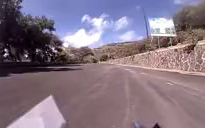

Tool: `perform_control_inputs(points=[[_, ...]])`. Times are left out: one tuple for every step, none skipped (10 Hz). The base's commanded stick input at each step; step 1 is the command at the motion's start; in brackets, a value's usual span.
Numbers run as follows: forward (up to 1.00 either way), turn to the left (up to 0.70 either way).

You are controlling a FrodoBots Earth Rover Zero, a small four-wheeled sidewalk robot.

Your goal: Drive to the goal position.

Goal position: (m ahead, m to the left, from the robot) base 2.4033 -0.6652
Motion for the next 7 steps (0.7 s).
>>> perform_control_inputs(points=[[0.50, 0.00], [0.50, 0.00], [0.50, 0.00], [0.50, 0.00], [0.50, 0.00], [0.50, 0.00], [0.50, 0.00]])
